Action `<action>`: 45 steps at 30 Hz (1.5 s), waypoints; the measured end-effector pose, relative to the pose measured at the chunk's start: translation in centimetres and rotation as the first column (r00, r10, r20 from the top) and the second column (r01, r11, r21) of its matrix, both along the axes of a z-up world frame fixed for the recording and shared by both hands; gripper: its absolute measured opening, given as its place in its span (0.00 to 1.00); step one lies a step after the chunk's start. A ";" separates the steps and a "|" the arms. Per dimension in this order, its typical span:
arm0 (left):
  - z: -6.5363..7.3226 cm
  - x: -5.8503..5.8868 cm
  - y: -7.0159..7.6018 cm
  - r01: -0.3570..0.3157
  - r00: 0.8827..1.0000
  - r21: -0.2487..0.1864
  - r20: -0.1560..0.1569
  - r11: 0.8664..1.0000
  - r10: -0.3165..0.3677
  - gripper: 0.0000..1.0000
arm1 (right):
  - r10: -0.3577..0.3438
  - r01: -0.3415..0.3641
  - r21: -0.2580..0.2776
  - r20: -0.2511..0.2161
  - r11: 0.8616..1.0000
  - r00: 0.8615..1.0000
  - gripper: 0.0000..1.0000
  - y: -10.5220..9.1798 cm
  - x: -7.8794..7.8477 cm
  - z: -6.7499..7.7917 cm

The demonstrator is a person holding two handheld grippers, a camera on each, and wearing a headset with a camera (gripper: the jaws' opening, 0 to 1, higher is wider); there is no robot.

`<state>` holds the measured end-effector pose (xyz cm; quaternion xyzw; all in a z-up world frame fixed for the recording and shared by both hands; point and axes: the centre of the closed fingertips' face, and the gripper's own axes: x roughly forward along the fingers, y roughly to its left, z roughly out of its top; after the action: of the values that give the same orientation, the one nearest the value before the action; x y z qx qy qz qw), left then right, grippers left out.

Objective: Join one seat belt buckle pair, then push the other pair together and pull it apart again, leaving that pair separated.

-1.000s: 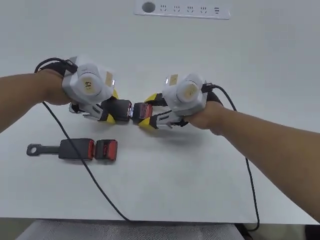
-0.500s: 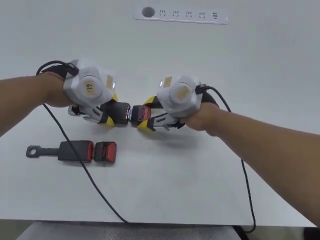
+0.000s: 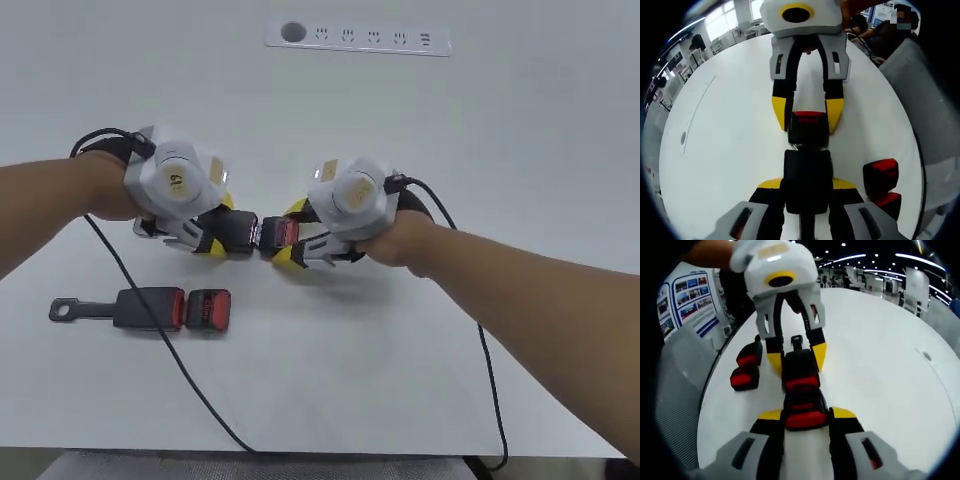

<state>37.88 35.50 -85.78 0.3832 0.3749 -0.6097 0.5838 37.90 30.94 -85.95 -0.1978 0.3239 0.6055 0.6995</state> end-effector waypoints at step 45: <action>0.1 -0.1 0.1 -0.045 0.999 -0.020 -0.015 0.999 0.044 0.35 | 0.057 -0.056 -0.054 0.021 0.997 0.998 0.35 -3.1 0.0 0.0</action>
<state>37.77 35.59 -85.69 0.3644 0.3814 -0.6030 0.5984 37.86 27.80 -85.96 -0.2323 0.3261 0.6140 0.6802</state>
